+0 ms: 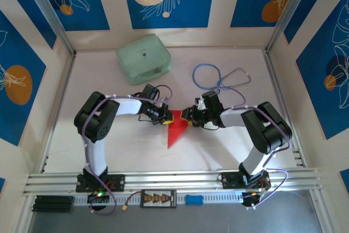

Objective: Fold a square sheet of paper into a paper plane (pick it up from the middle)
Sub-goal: Perform the fifth fold on the wing at the bottom-center of the table.

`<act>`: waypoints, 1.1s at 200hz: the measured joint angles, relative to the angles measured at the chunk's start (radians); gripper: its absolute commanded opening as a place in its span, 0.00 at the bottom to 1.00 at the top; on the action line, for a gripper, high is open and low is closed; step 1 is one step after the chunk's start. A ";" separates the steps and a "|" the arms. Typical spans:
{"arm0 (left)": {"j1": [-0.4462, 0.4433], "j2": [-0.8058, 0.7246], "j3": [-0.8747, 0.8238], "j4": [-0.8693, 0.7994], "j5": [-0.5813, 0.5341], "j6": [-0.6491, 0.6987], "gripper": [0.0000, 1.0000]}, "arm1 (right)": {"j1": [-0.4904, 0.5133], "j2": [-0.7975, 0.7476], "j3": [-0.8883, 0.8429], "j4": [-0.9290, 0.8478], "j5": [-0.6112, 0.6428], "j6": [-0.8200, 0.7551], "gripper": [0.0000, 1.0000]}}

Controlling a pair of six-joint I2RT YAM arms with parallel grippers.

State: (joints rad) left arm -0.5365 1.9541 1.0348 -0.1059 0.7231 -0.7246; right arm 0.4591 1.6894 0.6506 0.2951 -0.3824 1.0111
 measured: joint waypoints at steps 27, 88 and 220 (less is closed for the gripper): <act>0.000 0.000 -0.001 0.002 0.002 0.000 0.09 | -0.003 0.025 0.026 -0.002 -0.016 -0.030 0.35; 0.003 0.000 -0.003 0.005 0.003 0.000 0.10 | -0.033 0.058 0.033 -0.015 -0.040 -0.061 0.15; -0.150 -0.351 -0.043 -0.121 -0.307 0.212 0.41 | 0.002 -0.114 -0.058 -0.057 0.140 0.223 0.02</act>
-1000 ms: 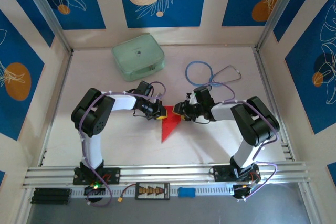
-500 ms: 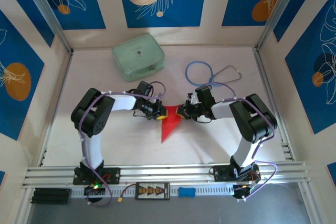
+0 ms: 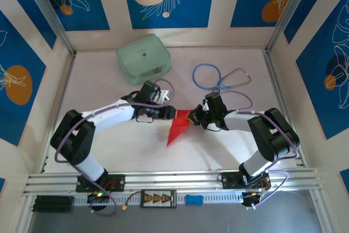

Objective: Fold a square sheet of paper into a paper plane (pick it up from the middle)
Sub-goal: Perform the fifth fold on the wing at the bottom-center of the table.

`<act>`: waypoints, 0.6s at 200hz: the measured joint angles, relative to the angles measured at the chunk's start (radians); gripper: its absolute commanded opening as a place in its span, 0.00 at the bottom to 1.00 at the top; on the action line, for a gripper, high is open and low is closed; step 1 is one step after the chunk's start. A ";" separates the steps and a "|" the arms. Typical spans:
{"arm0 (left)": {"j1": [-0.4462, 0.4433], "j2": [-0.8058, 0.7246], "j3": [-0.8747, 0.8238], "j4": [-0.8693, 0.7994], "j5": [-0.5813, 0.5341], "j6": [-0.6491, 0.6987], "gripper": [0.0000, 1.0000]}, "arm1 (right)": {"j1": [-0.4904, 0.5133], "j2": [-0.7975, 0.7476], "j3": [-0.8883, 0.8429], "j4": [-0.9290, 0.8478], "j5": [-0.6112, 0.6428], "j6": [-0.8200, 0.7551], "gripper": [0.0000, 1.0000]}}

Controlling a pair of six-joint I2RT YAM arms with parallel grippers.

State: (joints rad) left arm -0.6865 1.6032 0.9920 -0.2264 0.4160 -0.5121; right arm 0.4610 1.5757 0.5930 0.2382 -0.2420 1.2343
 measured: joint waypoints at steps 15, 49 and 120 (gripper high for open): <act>-0.079 -0.019 -0.013 -0.024 -0.068 0.050 0.43 | 0.010 -0.003 0.000 -0.006 0.019 0.026 0.02; -0.220 -0.025 -0.023 -0.080 -0.207 0.134 0.48 | 0.018 -0.003 -0.001 -0.022 0.039 0.055 0.02; -0.353 0.050 0.002 -0.175 -0.463 0.184 0.49 | 0.020 -0.003 -0.001 -0.026 0.056 0.077 0.02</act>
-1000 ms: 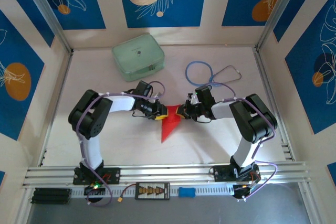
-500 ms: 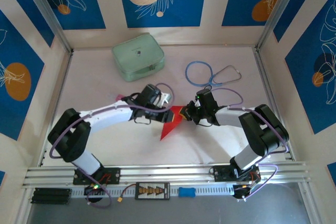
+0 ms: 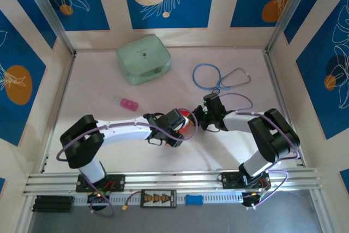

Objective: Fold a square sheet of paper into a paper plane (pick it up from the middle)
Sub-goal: Perform the fifth fold on the wing at the bottom-center of the table.

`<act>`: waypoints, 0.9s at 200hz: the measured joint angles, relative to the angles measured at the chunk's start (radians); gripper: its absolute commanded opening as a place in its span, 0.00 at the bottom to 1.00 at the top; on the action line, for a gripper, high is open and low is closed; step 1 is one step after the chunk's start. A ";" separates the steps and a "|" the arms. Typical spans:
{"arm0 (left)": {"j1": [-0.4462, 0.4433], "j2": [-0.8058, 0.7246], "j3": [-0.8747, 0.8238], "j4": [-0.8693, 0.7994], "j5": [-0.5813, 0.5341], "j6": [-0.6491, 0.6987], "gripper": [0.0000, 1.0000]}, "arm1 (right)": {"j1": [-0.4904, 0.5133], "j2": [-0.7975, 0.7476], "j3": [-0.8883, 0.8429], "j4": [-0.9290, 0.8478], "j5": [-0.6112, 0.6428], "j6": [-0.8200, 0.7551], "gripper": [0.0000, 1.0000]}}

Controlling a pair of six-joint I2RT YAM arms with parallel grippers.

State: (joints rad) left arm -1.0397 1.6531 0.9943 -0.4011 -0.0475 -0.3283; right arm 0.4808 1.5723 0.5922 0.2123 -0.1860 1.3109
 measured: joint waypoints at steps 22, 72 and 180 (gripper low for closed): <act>-0.011 0.018 0.016 -0.008 -0.044 0.010 0.49 | 0.001 0.000 0.000 0.000 0.000 0.000 0.03; -0.023 0.046 0.029 -0.007 -0.098 0.023 0.43 | 0.004 -0.005 0.000 0.001 0.000 0.004 0.03; -0.025 0.060 0.034 -0.004 -0.125 0.024 0.29 | 0.003 -0.005 0.000 0.001 0.000 0.004 0.03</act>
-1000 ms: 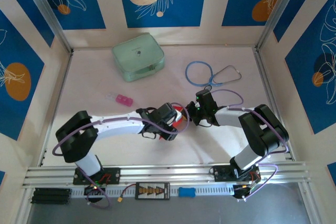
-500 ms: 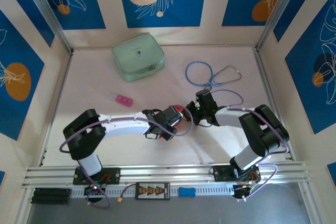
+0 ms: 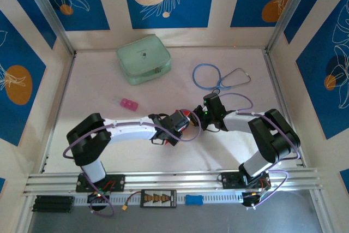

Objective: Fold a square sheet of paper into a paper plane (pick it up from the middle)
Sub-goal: Perform the fifth fold on the wing at the bottom-center of the table.

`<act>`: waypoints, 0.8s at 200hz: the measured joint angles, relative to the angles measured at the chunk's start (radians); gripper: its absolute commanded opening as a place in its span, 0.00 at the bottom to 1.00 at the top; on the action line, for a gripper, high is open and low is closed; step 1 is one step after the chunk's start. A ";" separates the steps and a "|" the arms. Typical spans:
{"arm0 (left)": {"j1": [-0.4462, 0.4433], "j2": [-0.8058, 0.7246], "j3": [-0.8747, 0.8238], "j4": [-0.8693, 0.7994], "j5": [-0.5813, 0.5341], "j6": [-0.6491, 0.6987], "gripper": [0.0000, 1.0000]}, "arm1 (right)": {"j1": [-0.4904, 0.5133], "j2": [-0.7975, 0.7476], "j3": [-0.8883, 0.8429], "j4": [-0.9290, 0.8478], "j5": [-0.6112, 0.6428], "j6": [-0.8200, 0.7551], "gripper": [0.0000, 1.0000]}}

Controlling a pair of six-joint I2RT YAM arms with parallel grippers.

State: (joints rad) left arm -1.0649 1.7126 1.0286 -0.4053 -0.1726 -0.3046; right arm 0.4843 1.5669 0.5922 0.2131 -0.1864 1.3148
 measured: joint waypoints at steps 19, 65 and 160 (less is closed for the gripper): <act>0.000 0.000 0.000 0.000 -0.006 0.000 0.31 | 0.000 0.000 0.000 0.000 0.000 0.000 0.03; 0.000 0.005 0.002 0.000 -0.021 0.000 0.33 | 0.000 0.000 0.000 0.000 0.000 0.000 0.03; 0.000 0.013 0.009 -0.003 -0.031 0.000 0.24 | 0.000 0.000 0.000 0.000 0.000 0.000 0.03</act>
State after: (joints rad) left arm -1.0653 1.7256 1.0374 -0.4088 -0.2039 -0.3050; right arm 0.4843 1.5669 0.5922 0.2131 -0.1864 1.3148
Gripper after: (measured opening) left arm 0.255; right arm 0.063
